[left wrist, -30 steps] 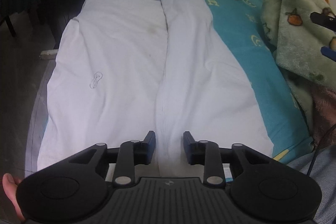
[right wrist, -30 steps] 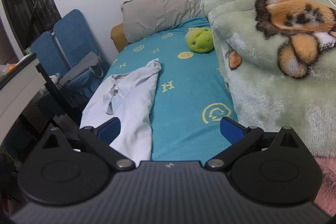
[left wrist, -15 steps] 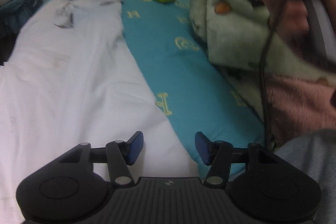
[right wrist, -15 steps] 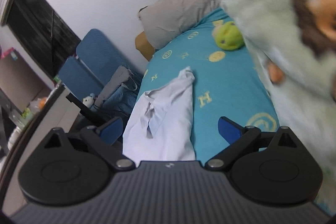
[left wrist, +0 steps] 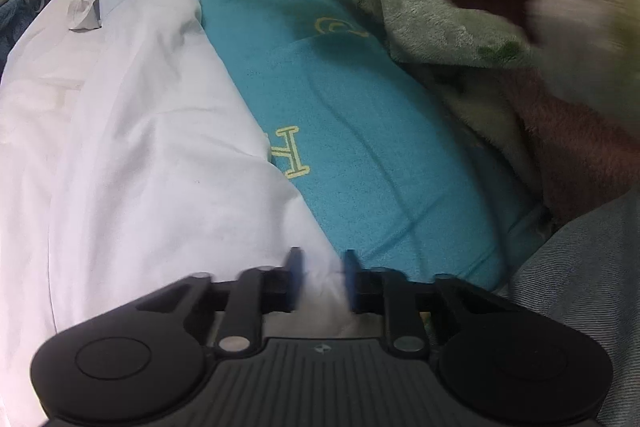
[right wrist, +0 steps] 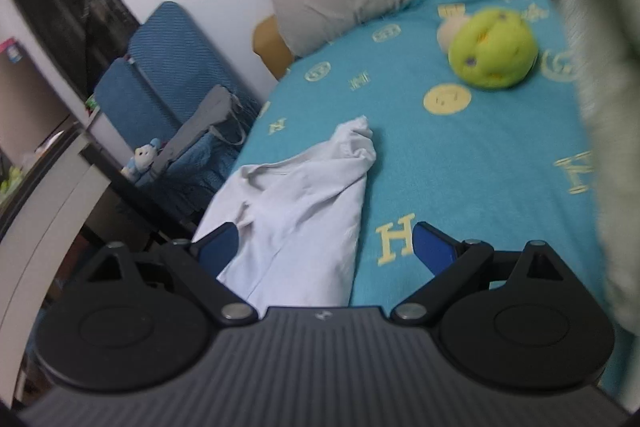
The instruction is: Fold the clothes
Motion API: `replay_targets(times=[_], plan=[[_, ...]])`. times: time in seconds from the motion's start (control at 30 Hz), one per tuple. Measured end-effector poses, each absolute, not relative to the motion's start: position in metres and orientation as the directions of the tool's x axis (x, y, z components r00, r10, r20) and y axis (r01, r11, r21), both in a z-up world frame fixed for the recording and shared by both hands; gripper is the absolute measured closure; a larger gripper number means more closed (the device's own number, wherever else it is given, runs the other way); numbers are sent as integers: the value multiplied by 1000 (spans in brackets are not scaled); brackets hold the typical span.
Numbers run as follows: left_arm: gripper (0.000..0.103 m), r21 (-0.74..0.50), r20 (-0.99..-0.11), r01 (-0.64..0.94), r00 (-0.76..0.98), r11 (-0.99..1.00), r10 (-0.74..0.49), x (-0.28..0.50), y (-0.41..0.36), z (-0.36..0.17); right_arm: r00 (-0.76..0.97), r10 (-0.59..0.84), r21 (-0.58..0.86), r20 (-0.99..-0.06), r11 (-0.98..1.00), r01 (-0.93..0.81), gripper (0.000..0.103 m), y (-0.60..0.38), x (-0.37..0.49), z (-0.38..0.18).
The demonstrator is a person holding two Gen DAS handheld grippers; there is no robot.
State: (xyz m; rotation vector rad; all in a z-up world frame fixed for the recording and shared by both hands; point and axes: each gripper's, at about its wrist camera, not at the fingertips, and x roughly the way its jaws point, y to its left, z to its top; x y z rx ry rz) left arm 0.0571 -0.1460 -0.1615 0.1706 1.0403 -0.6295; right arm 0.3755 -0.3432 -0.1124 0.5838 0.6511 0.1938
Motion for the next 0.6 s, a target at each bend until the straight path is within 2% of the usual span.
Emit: replay_targets(times=[0.03,0.13,0.23,0.3,0.33,0.37,0.4,0.47,0.6], plan=[[98,-179,-843,554,340,813,-418,58,-142,-160,775,351,569,-525,822,13,7,-341,391,-123],[100,-240,-826,552,317,798,-467,61,-130,-156,756,359,576,-547,817,28,18,-331,432,-154],[101,-303,-799,564,289,768,-527,63,-117,-153,750,350,567,-561,822,41,22,-319,467,-178],[101,-344,-774,577,272,741,-571,65,-111,-149,757,352,556,-550,831,18,33,-310,479,-181],[101,-353,-761,589,270,727,-590,66,-109,-146,758,356,552,-546,834,6,52,-305,484,-182],[101,-365,-750,599,263,712,-606,66,-108,-143,759,361,548,-542,836,-6,79,-301,490,-183],[101,-377,-740,608,256,699,-622,66,-106,-140,753,361,537,-550,844,-12,89,-297,495,-183],[102,-404,-722,614,242,678,-649,66,-103,-136,757,350,510,-552,860,-25,95,-293,496,-175],[102,-412,-689,639,249,650,-681,63,-105,-123,778,333,500,-532,866,-29,96,-301,493,-154]])
